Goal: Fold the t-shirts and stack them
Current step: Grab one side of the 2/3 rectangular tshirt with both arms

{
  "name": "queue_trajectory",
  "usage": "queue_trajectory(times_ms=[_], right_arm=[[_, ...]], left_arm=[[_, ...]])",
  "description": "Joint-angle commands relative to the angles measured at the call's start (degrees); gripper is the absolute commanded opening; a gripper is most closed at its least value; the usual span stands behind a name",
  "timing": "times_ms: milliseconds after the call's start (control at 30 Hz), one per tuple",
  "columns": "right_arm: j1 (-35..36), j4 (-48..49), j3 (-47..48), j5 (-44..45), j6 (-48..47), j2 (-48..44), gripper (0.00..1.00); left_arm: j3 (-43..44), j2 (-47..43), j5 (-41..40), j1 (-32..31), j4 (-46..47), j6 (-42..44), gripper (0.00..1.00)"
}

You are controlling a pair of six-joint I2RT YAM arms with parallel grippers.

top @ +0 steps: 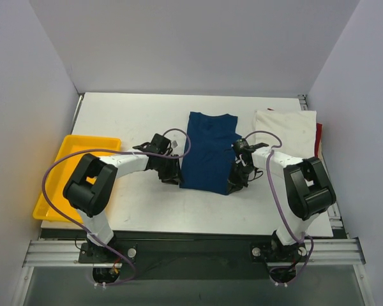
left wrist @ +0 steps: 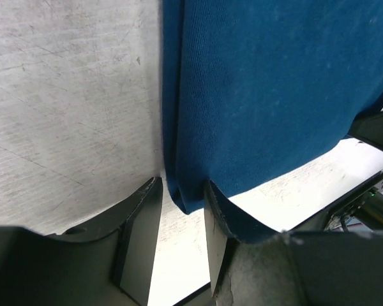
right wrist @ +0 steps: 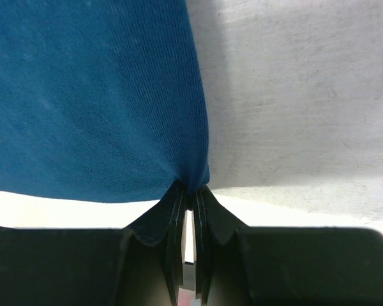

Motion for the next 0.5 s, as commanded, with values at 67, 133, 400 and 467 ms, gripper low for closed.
queue_trajectory(times_ms=[67,133,400,467], right_arm=[[0.19,-3.84,1.39,1.63,-0.77,1.21,0.05],[0.19,-3.84,1.57,1.54,-0.95,1.30,0.05],[0.20,-3.92,2.10,1.45,-1.03,1.74,0.05],[0.11,-4.10,2.27,1.54,-1.03,1.56,0.05]], left_arm=[[0.87,-0.85,-2.51,-0.96,-3.50,1.12,0.42],[0.52,-0.85,-1.99,-0.96,-2.71,1.03,0.42],[0.96,1.25,-0.58,-2.02,-2.27,0.59,0.42],[1.13,1.95,0.03,-2.28,-2.53,0.59,0.38]])
